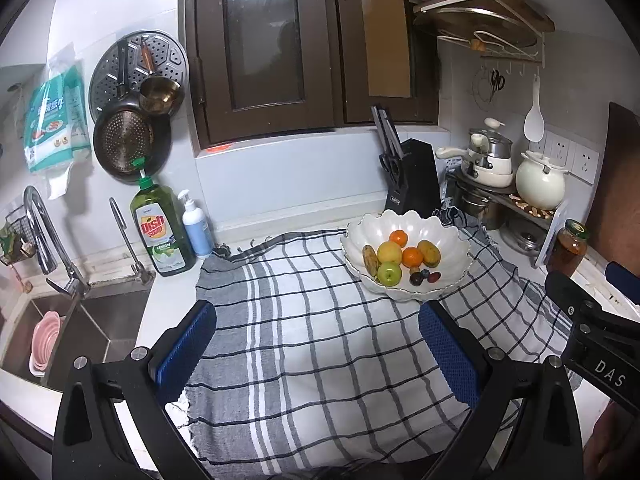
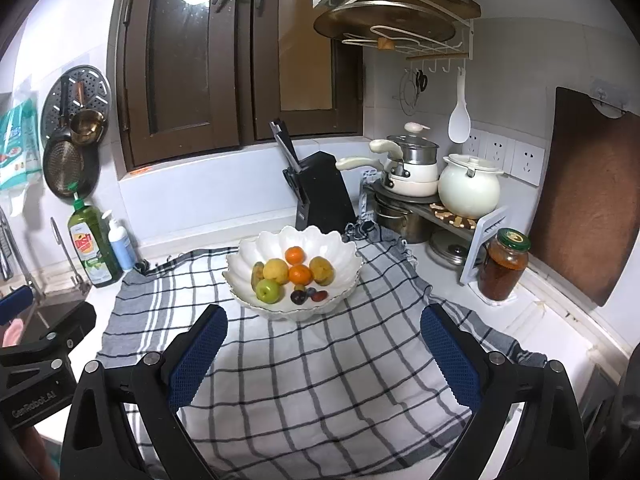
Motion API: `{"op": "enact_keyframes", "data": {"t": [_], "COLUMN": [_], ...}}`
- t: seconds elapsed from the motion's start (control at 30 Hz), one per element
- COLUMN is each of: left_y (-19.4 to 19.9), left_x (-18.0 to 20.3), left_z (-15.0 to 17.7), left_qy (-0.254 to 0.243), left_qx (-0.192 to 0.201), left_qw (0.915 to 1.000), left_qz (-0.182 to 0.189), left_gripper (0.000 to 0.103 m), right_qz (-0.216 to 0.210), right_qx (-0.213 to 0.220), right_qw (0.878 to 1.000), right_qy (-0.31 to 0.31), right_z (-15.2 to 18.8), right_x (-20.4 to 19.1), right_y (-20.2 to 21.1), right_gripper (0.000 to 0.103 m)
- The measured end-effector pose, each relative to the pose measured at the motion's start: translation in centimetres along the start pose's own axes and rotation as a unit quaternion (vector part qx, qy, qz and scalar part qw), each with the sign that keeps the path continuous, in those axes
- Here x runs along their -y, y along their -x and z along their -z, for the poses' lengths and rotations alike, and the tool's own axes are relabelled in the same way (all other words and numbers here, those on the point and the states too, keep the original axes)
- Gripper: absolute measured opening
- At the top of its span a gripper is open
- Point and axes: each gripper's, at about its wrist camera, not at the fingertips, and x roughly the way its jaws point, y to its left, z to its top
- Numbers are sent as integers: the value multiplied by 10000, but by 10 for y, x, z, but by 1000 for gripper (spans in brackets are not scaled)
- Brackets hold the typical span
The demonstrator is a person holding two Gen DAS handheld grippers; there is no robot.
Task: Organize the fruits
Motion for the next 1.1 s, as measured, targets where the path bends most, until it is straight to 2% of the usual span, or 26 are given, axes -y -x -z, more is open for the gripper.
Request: {"op": "enact_keyframes", "data": {"t": [1.1], "left_y": [9], "left_x": [-2], "left_z": [0], "left_qy": [-34], "left_qx": [44], "left_qw": [10000], "left_qz": [-38], "left_gripper": [103], "right_qz": [-77], "right_qx": [15], "right_qw": [10000], "right_qy": [24], "right_z": [1], "right_x": [-7], "right_y": [8], "right_gripper": [98]}}
